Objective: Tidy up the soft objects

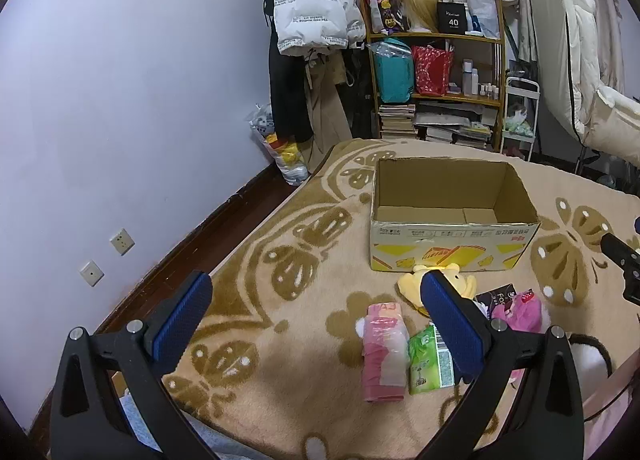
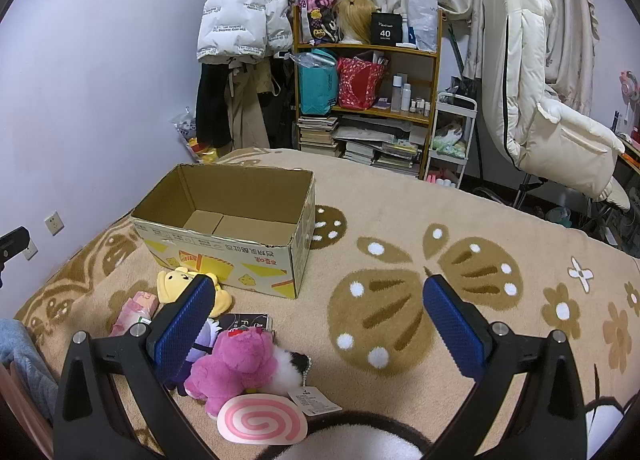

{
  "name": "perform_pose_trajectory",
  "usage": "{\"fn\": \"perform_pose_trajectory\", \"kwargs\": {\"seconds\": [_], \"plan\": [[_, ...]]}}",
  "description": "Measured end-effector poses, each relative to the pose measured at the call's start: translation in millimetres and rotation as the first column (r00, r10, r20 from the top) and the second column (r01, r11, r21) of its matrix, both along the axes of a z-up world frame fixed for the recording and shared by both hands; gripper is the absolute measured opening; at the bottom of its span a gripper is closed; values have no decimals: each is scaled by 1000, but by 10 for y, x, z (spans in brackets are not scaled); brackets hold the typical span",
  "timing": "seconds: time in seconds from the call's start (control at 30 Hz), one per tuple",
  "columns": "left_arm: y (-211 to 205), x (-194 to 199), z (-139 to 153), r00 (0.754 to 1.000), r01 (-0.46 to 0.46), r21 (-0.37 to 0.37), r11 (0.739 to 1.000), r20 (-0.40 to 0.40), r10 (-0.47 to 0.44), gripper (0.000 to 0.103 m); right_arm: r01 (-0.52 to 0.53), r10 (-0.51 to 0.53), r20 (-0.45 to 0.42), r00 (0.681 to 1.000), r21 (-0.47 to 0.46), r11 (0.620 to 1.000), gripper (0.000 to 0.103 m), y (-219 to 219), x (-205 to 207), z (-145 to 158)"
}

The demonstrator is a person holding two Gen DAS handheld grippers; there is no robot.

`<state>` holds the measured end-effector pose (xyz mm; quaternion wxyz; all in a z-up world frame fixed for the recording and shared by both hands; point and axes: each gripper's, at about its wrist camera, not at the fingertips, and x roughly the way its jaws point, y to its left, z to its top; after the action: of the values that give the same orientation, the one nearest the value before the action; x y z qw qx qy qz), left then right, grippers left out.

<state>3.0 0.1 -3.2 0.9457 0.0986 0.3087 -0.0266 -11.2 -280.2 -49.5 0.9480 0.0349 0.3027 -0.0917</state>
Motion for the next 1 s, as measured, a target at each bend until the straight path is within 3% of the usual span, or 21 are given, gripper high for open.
{"fn": "perform_pose_trajectory", "kwargs": {"seconds": [1.0], "plan": [[-8,-6,-24,1000,-1,8,1000,-5,1,103,0,0,-1,1000,2,1000,103,7,1,-7]]}}
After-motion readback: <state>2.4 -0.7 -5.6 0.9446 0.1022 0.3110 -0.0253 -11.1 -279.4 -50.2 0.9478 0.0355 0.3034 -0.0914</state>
